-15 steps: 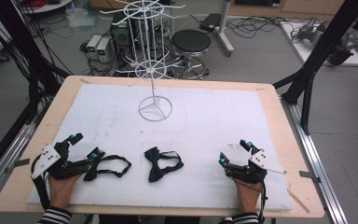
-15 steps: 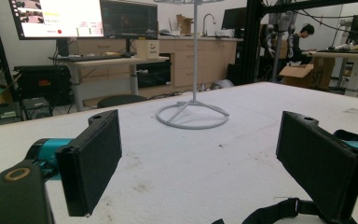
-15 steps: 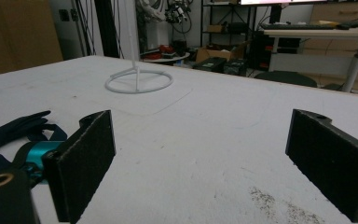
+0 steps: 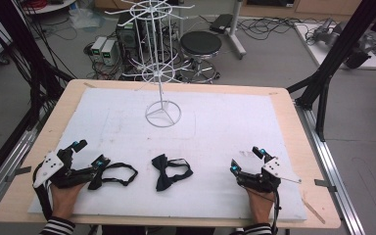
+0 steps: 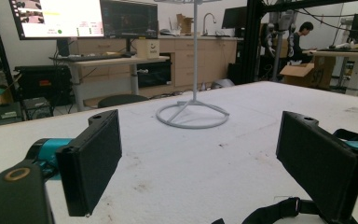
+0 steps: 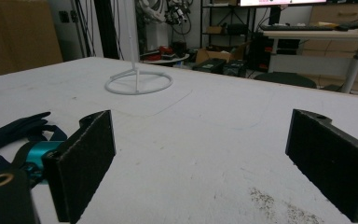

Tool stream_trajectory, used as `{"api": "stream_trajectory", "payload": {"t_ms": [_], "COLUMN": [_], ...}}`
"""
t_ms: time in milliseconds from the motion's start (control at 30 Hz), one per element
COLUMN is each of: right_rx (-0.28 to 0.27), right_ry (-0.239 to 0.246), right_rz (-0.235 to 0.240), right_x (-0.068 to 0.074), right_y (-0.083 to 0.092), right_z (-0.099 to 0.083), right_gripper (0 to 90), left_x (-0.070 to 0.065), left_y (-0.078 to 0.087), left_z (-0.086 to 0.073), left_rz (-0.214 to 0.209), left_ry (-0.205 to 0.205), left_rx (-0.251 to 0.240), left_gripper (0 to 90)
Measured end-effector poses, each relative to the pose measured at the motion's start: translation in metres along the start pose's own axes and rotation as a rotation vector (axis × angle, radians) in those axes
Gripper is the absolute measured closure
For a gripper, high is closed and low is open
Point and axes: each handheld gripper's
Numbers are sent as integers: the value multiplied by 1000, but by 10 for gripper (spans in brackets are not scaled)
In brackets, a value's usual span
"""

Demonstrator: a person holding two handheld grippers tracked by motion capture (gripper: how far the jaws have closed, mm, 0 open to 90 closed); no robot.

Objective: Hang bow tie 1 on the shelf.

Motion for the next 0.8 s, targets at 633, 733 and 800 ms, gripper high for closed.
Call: {"api": "stream_trajectory", "payload": {"t_ms": [633, 733, 800], "right_rx": [-2, -3, -5], "right_ry": [-3, -2, 2], "right_rz": [4, 4, 5], "right_x": [0, 0, 0], "right_y": [0, 1, 1], "right_z": [0, 0, 0], "right_gripper": [75, 75, 75], "left_x": [5, 7, 7], "left_y": [-9, -14, -18], "left_z": [23, 35, 43], "left_rz": [-96, -143, -176], "left_ry": [-38, -82, -109], "left_rx": [45, 74, 92], "left_gripper": [141, 141, 141]}}
Point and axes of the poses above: each handheld gripper's, and its own axes: y roughly backward along the jaws, z roughly out of its top, x roughly to its left, and after that the axes turned 8 degrees about -y, right-handed
